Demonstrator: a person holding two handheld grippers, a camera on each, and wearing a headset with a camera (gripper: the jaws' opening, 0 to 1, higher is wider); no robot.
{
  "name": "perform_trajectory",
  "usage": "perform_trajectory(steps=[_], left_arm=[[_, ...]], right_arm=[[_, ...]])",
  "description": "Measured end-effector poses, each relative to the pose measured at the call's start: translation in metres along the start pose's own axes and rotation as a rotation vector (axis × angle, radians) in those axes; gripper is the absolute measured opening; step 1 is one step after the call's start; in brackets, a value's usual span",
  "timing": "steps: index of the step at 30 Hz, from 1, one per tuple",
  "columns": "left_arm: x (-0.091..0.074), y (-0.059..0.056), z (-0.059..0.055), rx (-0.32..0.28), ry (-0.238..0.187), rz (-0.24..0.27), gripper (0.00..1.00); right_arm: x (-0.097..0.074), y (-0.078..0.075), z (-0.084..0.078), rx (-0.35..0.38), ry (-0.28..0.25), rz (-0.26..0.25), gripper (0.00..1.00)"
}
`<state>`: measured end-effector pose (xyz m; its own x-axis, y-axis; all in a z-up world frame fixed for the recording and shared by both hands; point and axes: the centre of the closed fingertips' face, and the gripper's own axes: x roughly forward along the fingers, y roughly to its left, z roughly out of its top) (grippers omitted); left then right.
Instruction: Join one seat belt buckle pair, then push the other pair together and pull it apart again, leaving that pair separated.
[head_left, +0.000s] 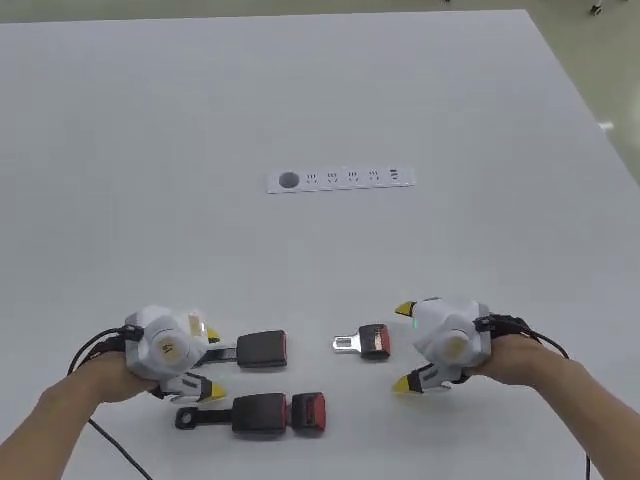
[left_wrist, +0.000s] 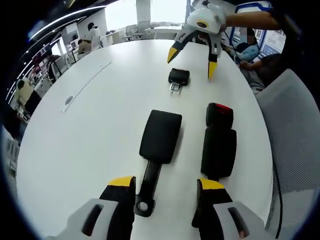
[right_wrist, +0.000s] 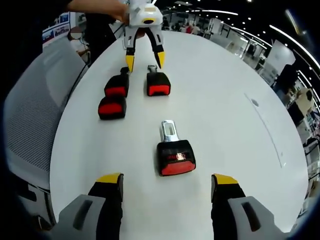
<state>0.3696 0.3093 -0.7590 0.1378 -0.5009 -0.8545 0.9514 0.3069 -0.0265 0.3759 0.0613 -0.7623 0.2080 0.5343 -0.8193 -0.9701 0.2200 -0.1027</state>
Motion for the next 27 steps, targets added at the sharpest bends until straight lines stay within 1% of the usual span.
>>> perform_trajectory(steps=[1,2,3,4,5,6,10,13,14,15,16,17,18,19,22,23,24,25,27], left_arm=[[-0.002,-0.001,0.002,-0.025,-0.022,0.009,0.51],[-0.005,-0.003,0.001,-0.060,-0.046,0.017,0.52],[-0.008,-0.002,0.001,-0.071,-0.062,0.029,0.55],[-0.011,-0.005,0.001,-0.086,-0.083,0.043,0.56],[-0.013,-0.007,0.000,-0.095,-0.094,0.044,0.57],[-0.017,-0.009,0.000,-0.105,-0.115,0.056,0.59],[-0.024,-0.017,-0.007,-0.134,-0.159,0.078,0.62],[-0.030,-0.021,-0.011,-0.177,-0.225,0.104,0.65],[-0.030,-0.023,-0.011,-0.184,-0.235,0.107,0.67],[-0.031,-0.025,-0.011,-0.195,-0.254,0.117,0.69],[-0.032,-0.028,-0.009,-0.203,-0.264,0.123,0.70],[-0.032,-0.031,-0.010,-0.211,-0.278,0.124,0.72],[-0.032,-0.032,-0.012,-0.222,-0.288,0.127,0.73],[-0.033,-0.033,-0.010,-0.243,-0.318,0.135,0.74],[-0.034,-0.035,-0.010,-0.280,-0.367,0.168,0.80],[-0.034,-0.037,-0.009,-0.271,-0.382,0.170,0.82],[-0.033,-0.037,-0.013,-0.288,-0.380,0.183,0.83],[-0.032,-0.038,-0.015,-0.293,-0.385,0.191,0.84],[-0.029,-0.042,-0.021,-0.307,-0.385,0.206,0.86]], right_arm=[[-0.001,0.002,-0.001,0.007,-0.003,-0.002,0.73],[-0.002,0.003,-0.002,0.011,-0.006,-0.004,0.74],[-0.003,0.004,-0.003,0.014,-0.008,-0.010,0.74],[-0.004,0.005,-0.004,0.017,-0.012,-0.013,0.74],[-0.006,0.007,-0.003,0.026,-0.027,-0.020,0.75],[-0.006,0.008,-0.002,0.037,-0.037,-0.023,0.76],[-0.010,0.013,-0.003,0.087,-0.078,-0.037,0.81],[-0.011,0.019,-0.005,0.122,-0.102,-0.046,0.84],[-0.011,0.021,-0.005,0.134,-0.109,-0.045,0.85],[-0.013,0.023,-0.004,0.146,-0.115,-0.047,0.86],[-0.013,0.026,-0.003,0.168,-0.130,-0.056,0.88],[-0.016,0.028,-0.001,0.177,-0.133,-0.056,0.90],[-0.017,0.031,0.001,0.199,-0.151,-0.064,0.91],[-0.018,0.032,0.004,0.210,-0.166,-0.069,0.92],[-0.020,0.039,0.008,0.233,-0.202,-0.093,0.94],[-0.020,0.040,0.011,0.240,-0.215,-0.102,0.94],[-0.021,0.042,0.014,0.247,-0.232,-0.111,0.95],[-0.021,0.044,0.015,0.251,-0.245,-0.119,0.97],[-0.022,0.048,0.018,0.258,-0.267,-0.147,0.99]])
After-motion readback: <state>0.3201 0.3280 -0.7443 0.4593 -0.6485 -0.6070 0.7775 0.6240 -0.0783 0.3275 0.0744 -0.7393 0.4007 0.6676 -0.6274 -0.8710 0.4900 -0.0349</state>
